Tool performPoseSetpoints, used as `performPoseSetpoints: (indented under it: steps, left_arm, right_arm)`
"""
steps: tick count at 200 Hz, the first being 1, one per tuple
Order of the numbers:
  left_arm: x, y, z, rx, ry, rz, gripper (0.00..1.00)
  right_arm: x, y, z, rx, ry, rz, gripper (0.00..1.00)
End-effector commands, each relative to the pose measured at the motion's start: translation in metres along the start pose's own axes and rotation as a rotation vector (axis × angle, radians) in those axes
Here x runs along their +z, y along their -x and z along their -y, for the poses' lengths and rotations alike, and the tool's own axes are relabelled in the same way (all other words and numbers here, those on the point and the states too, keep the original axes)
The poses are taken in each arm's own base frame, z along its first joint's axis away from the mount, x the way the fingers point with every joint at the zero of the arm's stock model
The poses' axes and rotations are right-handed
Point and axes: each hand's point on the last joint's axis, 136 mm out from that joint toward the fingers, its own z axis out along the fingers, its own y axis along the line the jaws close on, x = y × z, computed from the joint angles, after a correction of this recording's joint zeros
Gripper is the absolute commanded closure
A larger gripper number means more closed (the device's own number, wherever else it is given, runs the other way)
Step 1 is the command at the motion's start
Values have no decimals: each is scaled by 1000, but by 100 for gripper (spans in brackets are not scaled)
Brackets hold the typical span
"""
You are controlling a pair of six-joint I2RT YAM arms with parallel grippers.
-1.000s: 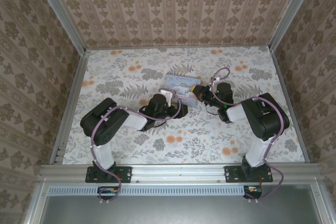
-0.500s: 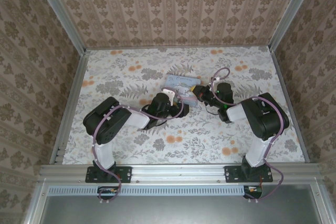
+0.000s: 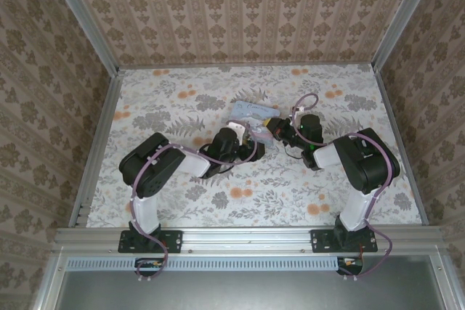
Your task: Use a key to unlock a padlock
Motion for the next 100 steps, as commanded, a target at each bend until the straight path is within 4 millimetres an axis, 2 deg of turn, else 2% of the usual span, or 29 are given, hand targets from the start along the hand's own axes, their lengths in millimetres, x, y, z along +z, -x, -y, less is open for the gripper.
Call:
performPoseSetpoints:
  steps: [1,44,100]
  left_arm:
    - [-2,-2,10,-77,-84,10,15]
    - [-4,4,14,-131,-119,38,15]
    - [-3,6,6,-235,-142,83,15]
  right_arm:
    - [-6,-31,63,109,-193,-80,100]
    - [-6,-31,63,108,-193,-81,100]
    - [-6,-32,66,111,-196,-81,100]
